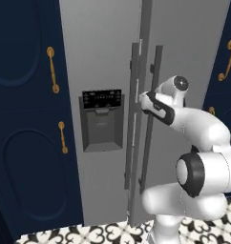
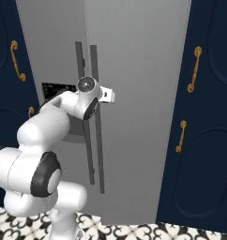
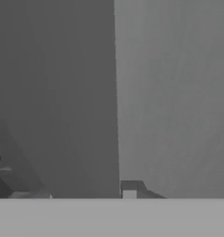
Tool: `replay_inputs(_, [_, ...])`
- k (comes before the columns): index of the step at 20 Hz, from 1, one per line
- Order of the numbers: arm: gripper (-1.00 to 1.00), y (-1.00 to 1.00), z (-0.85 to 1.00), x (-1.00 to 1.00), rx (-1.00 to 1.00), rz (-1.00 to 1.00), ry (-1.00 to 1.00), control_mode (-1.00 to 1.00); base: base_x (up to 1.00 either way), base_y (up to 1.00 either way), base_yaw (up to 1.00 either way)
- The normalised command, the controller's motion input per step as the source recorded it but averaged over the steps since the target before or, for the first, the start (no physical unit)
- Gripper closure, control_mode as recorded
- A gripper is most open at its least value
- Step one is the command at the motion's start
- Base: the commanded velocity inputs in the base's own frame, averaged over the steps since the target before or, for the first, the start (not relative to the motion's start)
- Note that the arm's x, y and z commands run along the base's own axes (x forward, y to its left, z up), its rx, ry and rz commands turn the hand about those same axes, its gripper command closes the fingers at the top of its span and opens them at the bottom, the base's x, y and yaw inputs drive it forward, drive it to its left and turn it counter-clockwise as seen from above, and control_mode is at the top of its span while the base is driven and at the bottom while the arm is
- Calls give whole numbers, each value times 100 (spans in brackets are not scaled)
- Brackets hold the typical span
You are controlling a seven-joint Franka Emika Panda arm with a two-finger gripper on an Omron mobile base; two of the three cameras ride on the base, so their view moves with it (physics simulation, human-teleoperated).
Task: Take the strawberry from the fridge and place it on top of the pancake, located on the dining counter.
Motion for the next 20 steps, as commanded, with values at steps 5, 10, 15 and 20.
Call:
replay_inputs(5, [100, -97, 3, -93, 26, 0, 3, -100, 0, 0, 0])
replay_inputs(10, [100, -100, 10, -79, 39, 2, 1, -100, 0, 0, 0])
replay_inputs(15, [100, -100, 6, -82, 21, 7, 0, -100, 0, 0, 0])
replay_inputs(20, [100, -94, 11, -60, 3, 0, 1, -100, 0, 0, 0])
